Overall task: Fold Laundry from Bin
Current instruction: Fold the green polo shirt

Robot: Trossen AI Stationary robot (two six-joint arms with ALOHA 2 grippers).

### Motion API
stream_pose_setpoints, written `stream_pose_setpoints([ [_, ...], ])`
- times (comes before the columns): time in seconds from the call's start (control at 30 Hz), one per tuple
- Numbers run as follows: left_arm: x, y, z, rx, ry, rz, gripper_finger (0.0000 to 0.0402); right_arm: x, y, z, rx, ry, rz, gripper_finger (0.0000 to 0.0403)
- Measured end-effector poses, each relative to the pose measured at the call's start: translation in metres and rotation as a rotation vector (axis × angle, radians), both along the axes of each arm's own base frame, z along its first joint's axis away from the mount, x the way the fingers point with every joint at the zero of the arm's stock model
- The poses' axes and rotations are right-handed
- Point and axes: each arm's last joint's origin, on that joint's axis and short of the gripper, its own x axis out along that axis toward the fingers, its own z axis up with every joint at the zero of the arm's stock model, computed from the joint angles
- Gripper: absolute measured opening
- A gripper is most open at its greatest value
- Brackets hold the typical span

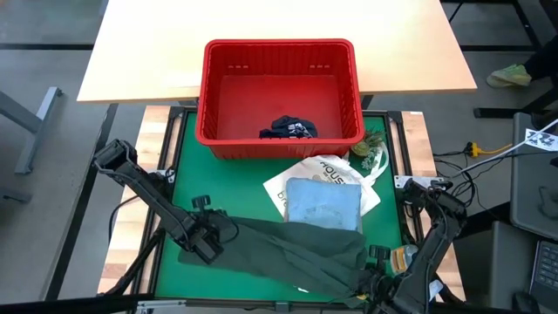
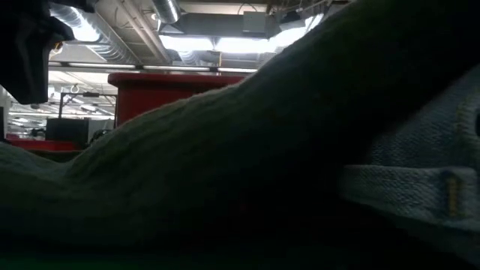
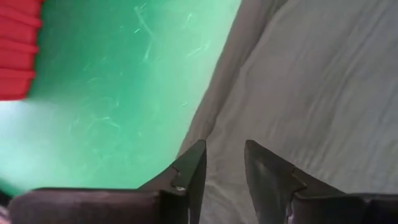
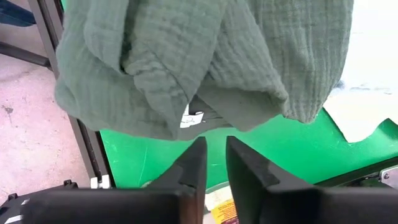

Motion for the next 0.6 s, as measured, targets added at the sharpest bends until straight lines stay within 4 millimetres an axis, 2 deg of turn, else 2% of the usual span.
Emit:
stream_pose_setpoints([
  [0.23, 0.009, -0.008, 0.0, -0.082, -0.099, -0.001, 0.0113, 0.001, -0.001, 0.0, 0.018, 0.026, -0.01, 0.0109],
  [0.47, 0.015, -0.013, 0.001, -0.133, -0.161, -0.001, 0.0114, 0.01, -0.002, 0.002, 0.206, 0.216, -0.118, 0.0119],
  [0.6, 0.014, -0.014, 0.001, -0.135, -0.161, -0.007, 0.0114, 0.021, 0.009, 0.001, 0.325, 0.1, -0.106, 0.0119],
])
